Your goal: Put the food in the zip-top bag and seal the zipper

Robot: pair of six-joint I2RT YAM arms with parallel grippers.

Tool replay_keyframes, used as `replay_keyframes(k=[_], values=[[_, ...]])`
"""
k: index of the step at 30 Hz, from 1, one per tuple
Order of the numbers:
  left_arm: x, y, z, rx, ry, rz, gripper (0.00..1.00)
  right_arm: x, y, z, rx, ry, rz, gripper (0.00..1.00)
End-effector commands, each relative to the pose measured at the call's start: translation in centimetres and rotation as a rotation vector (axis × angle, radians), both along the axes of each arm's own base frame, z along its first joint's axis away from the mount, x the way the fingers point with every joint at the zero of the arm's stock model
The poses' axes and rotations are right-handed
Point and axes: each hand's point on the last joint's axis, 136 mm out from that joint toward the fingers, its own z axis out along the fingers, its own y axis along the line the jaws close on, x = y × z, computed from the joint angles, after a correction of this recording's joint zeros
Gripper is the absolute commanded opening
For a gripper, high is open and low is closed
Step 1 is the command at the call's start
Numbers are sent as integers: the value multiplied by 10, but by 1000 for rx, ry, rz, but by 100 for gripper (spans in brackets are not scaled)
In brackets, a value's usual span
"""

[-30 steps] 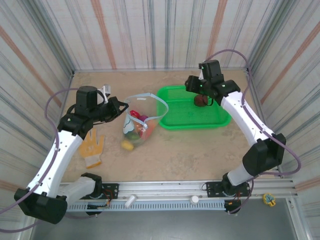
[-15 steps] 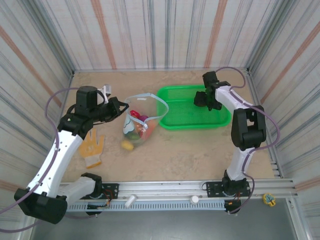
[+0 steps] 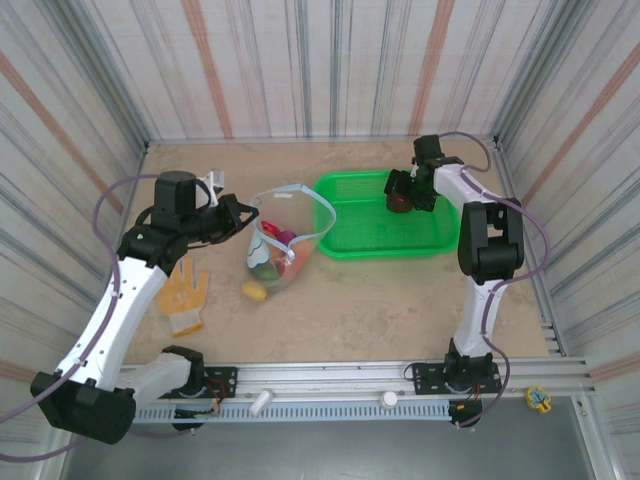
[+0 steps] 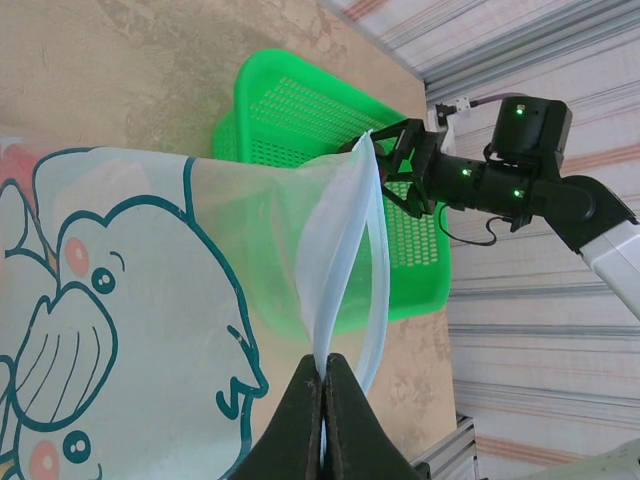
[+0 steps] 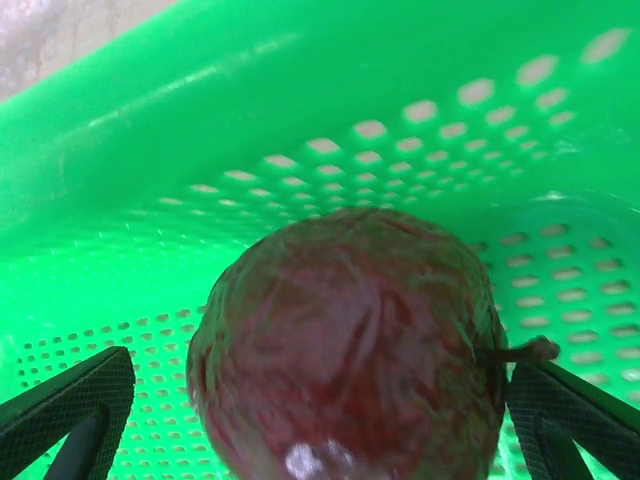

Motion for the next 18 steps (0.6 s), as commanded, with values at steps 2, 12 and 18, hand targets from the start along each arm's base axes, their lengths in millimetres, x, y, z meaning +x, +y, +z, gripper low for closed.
replay_keyframes(k=[2, 12, 18], values=[[-1, -1, 8, -3, -31, -26, 0, 0, 7, -7, 53, 36, -9, 96], [-1, -1, 11, -4, -36, -26, 0, -7, 11, 16, 82, -19, -8, 72], [-2, 0, 11, -7, -33, -22, 0, -20, 19, 63, 112, -110, 13, 70]])
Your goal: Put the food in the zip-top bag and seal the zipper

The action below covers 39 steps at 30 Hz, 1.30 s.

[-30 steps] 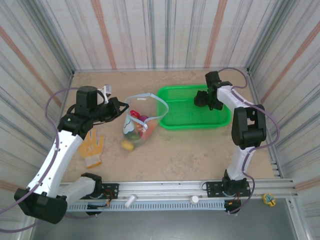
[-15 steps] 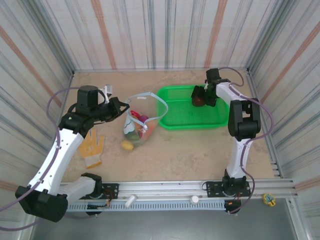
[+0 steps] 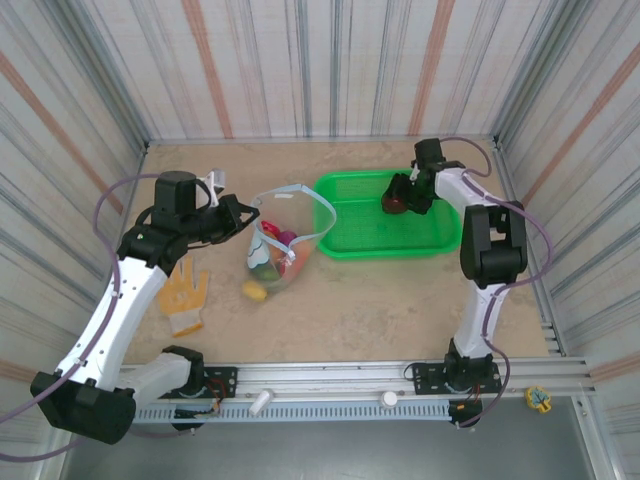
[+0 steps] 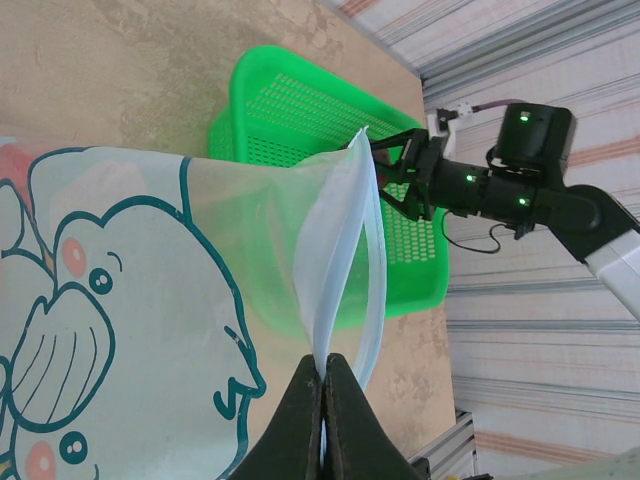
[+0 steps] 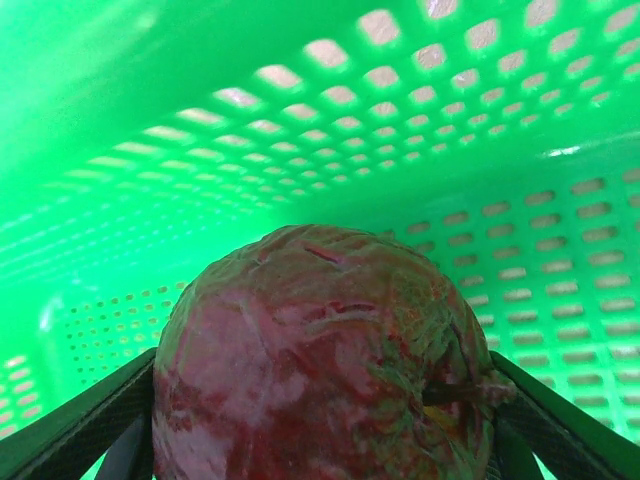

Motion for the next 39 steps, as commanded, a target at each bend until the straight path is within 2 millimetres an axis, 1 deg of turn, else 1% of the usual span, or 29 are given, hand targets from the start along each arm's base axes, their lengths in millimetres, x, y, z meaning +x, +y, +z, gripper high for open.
replay_keyframes(k=[1, 4, 6, 8, 11, 14, 16, 19, 21, 26, 30, 32, 35, 39], values=[[-1, 1, 11, -7, -32, -11, 0, -8, 13, 55, 56, -112, 26, 70], [-1, 1, 11, -8, -29, -8, 0, -22, 34, 92, 121, -178, 75, 69], [-1, 1, 11, -10, -26, -9, 0, -37, 54, 120, 147, -238, 130, 69], [-1, 1, 11, -13, -22, -3, 0, -55, 77, 149, 175, -307, 205, 69], [0, 2, 9, -14, -17, 3, 0, -85, 116, 184, 219, -393, 328, 68], [0, 2, 10, -18, -15, 7, 0, -114, 152, 205, 229, -456, 439, 67], [1, 2, 10, -17, -15, 12, 0, -129, 171, 211, 219, -486, 495, 67], [2, 3, 10, -17, -14, 18, 0, -148, 196, 212, 218, -521, 559, 67], [2, 3, 11, -19, -14, 19, 0, -154, 210, 208, 219, -525, 588, 67], [1, 3, 12, -19, -15, 22, 0, -160, 239, 188, 201, -490, 640, 67], [0, 4, 16, -22, -22, 22, 0, -168, 259, 167, 126, -462, 709, 68], [-1, 3, 16, -23, -23, 19, 0, -170, 265, 153, 84, -440, 726, 68], [-2, 3, 17, -24, -26, 15, 0, -168, 274, 137, 66, -404, 729, 69], [-1, 3, 15, -23, -26, 13, 0, -159, 286, 124, 13, -386, 726, 71]])
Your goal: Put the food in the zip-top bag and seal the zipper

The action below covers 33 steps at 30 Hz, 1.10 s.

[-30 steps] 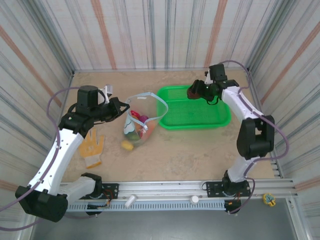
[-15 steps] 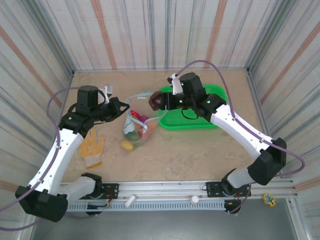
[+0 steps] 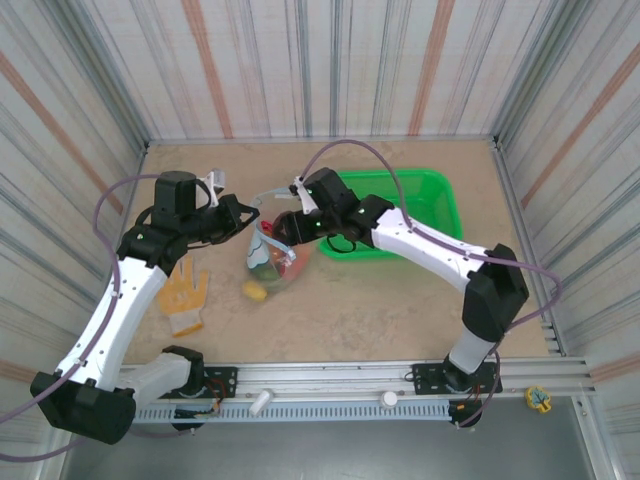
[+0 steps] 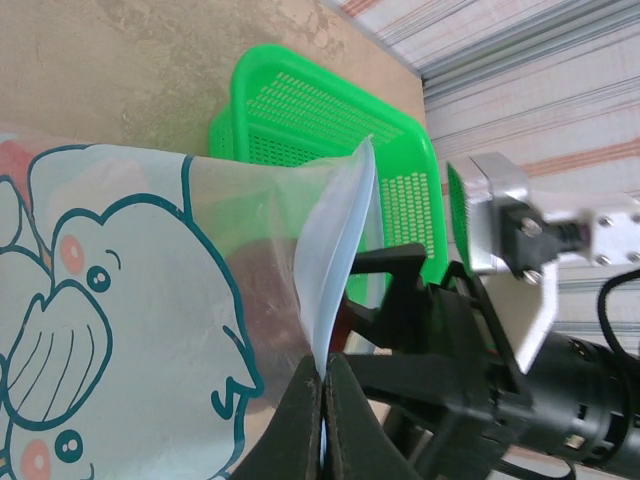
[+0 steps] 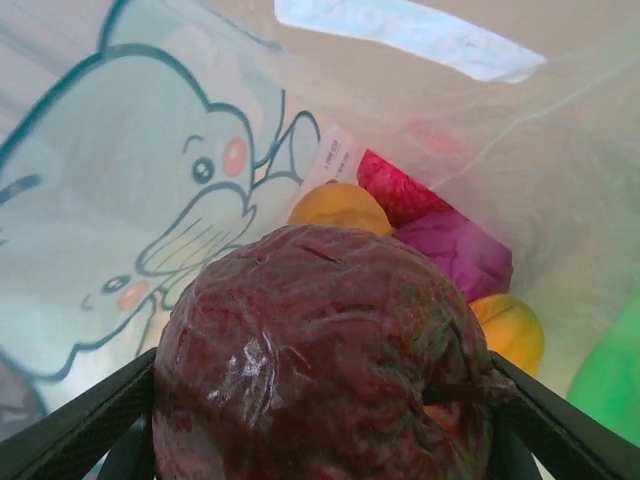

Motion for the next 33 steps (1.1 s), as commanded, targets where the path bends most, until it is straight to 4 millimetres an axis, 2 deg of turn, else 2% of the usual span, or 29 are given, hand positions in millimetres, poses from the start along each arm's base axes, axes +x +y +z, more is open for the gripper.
replay_keyframes(k=[1, 8, 10, 14, 20, 25, 27, 30, 33], values=[[-1, 2, 16, -20, -34, 7, 0, 14, 5, -4, -65, -41, -24, 71], [0, 3, 17, -14, -41, 8, 0, 39, 13, -29, -150, 18, -128, 73], [1, 3, 16, -14, -40, 9, 0, 43, 16, -34, -177, 38, -138, 77], [3, 4, 16, -17, -35, 15, 0, 45, 20, -38, -201, 74, -141, 91], [2, 4, 18, -21, -41, 13, 0, 34, 24, -10, -108, 89, -94, 93], [-1, 9, 16, -9, -38, 26, 0, 25, 17, 36, 7, 95, -66, 85], [-2, 12, 16, -9, -39, 33, 0, 22, 10, 58, 39, 79, -66, 79], [-3, 14, 15, -7, -38, 37, 0, 19, -3, 79, 67, 64, -76, 69], [-6, 14, 18, -10, -45, 31, 0, 21, -26, 90, 49, 42, -130, 63]])
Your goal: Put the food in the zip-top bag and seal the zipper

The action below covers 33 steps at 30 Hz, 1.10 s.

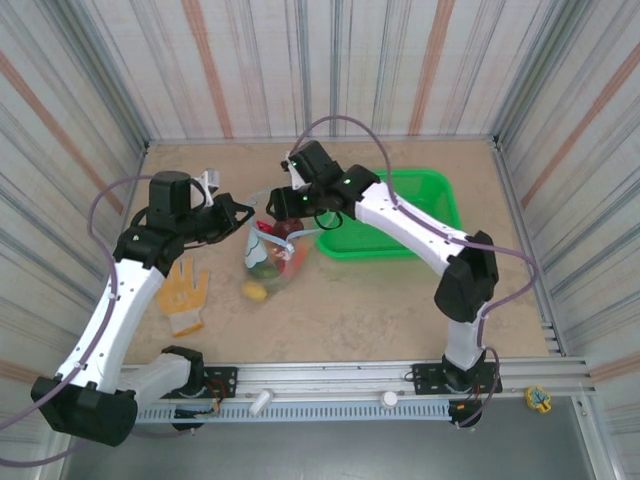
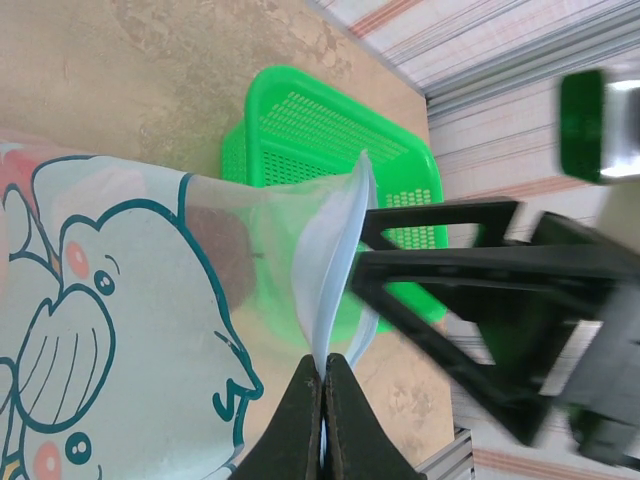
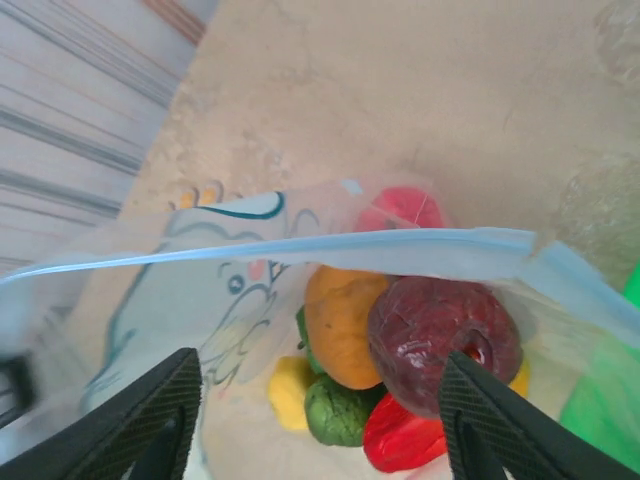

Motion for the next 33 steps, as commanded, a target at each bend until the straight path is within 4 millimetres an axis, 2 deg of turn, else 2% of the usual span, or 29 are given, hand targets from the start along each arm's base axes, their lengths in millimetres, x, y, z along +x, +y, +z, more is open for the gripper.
replay_keyframes(k=[1, 5, 8, 12, 15, 17, 19, 20, 22, 25, 29, 33], values=[[-8, 1, 14, -10, -37, -11, 0, -4, -30, 23, -9, -11, -56, 63], [-12, 0, 14, -8, -32, -32, 0, -3, -56, 19, -52, -29, -80, 66], [-15, 0, 11, -7, -26, -33, 0, -3, -67, 3, -138, -24, -73, 74], [-18, -1, 13, -19, -27, -42, 0, -15, -58, -1, -181, -61, 48, 76], [-19, -1, 16, -13, -38, -49, 0, -12, -62, -2, -213, -126, 87, 77], [-18, -3, 19, 0, -46, -70, 0, -24, -56, 0, -190, -203, 216, 76], [-17, -3, 16, 26, -36, -86, 0, -44, -50, 1, -164, -327, 382, 77], [-16, -3, 15, 37, -32, -95, 0, -51, -50, 2, -161, -407, 448, 75], [-16, -5, 14, 38, -32, -112, 0, -56, -53, -7, -200, -512, 536, 53], [-15, -9, 14, 28, -30, -137, 0, -56, -52, -25, -261, -494, 639, 47], [-14, -11, 17, 20, -34, -149, 0, -65, -40, -43, -243, -502, 760, 52], [-15, -12, 20, 20, -39, -157, 0, -63, -31, -55, -245, -521, 811, 60]])
